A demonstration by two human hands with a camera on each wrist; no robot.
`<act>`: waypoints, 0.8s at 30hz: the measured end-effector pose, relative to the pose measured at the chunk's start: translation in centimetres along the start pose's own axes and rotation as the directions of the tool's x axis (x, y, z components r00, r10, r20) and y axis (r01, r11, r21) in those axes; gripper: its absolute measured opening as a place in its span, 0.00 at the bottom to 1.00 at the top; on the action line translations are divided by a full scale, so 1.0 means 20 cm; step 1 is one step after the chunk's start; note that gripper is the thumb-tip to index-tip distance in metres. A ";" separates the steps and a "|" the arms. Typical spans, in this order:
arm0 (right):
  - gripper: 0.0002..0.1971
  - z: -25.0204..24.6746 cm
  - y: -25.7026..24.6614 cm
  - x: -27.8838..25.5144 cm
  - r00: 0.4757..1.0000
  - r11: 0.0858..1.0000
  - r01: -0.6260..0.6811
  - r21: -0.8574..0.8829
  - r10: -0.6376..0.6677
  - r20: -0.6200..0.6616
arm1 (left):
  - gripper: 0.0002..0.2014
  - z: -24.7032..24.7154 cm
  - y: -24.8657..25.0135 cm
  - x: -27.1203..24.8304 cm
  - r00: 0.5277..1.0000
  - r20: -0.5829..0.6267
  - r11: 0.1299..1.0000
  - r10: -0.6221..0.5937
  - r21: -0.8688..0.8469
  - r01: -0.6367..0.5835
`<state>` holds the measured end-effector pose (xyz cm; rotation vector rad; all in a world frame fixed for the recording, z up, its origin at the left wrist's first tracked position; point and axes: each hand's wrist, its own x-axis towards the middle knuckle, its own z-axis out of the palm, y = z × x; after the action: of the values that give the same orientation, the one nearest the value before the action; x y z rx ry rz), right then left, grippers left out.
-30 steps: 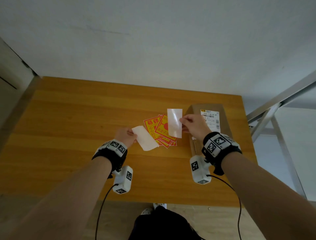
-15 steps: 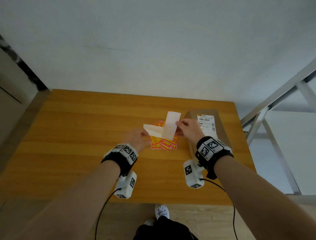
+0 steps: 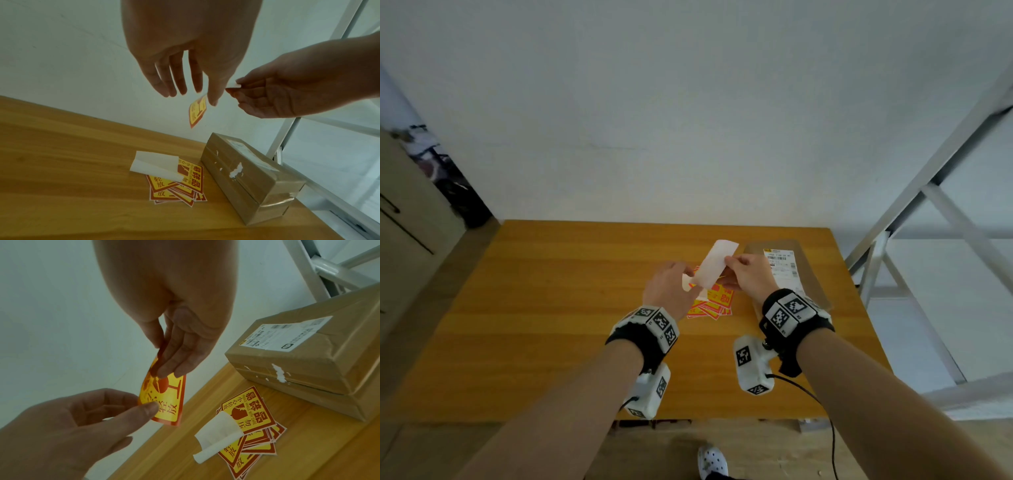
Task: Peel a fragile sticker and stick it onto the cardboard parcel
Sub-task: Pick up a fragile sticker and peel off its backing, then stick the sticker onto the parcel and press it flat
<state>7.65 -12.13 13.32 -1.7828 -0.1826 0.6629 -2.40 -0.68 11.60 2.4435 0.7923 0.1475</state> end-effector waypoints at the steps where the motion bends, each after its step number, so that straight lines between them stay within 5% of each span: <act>1: 0.13 0.00 0.00 0.00 1.000 1.000 -0.006 0.004 0.006 0.001 | 0.10 0.00 0.00 0.00 1.000 -0.004 1.000 0.000 -0.003 0.000; 13: 0.11 -0.06 -0.02 -0.15 0.999 0.995 -0.030 0.098 0.028 0.015 | 0.01 -0.04 0.03 -0.02 0.999 -0.032 0.989 -0.010 -0.149 0.006; 24: 0.19 -0.27 -0.02 -0.11 0.998 0.998 -0.061 0.016 0.061 0.010 | 0.09 0.01 0.14 0.08 0.999 0.043 0.954 0.000 -0.300 0.013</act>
<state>8.65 -17.44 15.36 -1.7753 -0.1288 0.7143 0.47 -1.78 12.89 2.1493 0.7034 0.1972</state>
